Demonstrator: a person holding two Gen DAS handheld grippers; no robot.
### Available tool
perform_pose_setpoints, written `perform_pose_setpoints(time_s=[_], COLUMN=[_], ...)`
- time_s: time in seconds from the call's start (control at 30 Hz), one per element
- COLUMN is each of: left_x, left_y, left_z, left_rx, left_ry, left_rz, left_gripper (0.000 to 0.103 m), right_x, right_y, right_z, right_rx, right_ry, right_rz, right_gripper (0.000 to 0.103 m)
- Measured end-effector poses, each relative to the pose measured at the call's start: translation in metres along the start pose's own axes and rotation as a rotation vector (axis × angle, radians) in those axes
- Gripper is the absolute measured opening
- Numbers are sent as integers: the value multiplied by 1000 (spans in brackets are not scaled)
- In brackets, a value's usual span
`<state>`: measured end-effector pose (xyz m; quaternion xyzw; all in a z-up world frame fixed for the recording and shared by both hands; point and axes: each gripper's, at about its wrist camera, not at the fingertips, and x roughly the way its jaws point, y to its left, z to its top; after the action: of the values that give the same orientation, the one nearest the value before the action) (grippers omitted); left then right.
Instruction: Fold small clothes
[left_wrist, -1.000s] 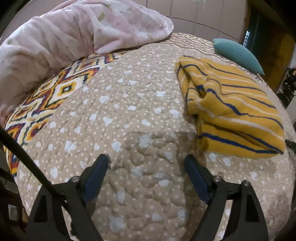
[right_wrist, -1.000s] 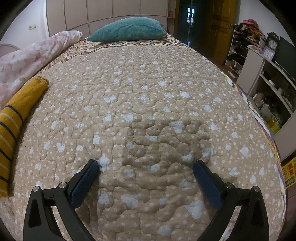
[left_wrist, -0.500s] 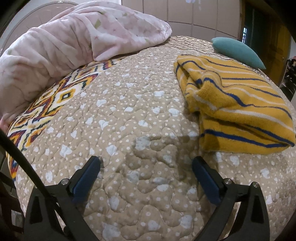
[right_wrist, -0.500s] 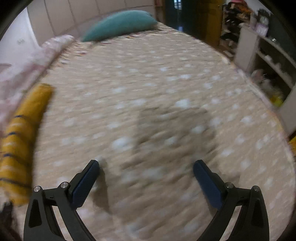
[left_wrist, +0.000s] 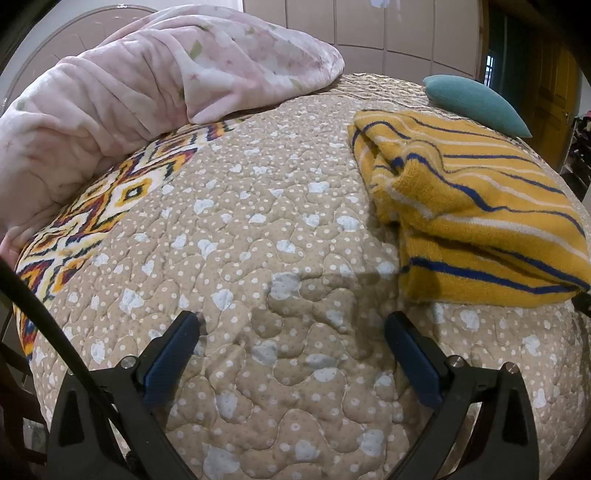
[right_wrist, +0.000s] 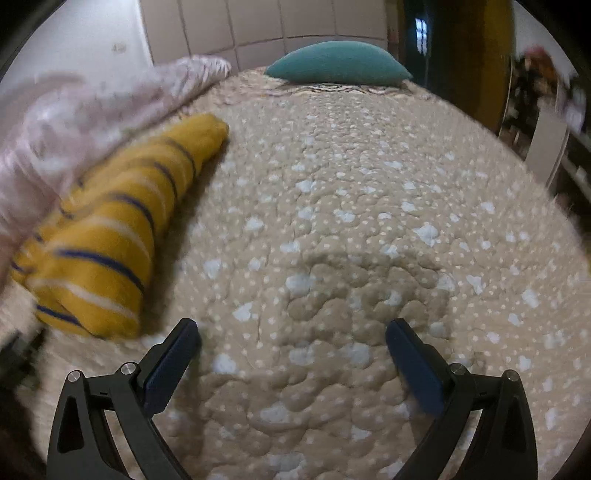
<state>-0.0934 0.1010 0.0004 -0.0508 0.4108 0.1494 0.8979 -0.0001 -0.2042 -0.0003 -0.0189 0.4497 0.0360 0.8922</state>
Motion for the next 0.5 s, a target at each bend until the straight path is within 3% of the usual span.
perform_pose_setpoints(time_s=[0.07, 0.5], left_x=[0, -1], left_y=[0, -1], left_z=[0, -1], left_rx=[0, 0], left_ry=[0, -1], left_rz=[0, 1], left_gripper=[101, 101], right_x=[2, -1], right_y=[5, 1], right_z=[0, -3], right_rx=[-21, -5], right_ry=[8, -3], right_rz=[-43, -36], right_gripper=[103, 103])
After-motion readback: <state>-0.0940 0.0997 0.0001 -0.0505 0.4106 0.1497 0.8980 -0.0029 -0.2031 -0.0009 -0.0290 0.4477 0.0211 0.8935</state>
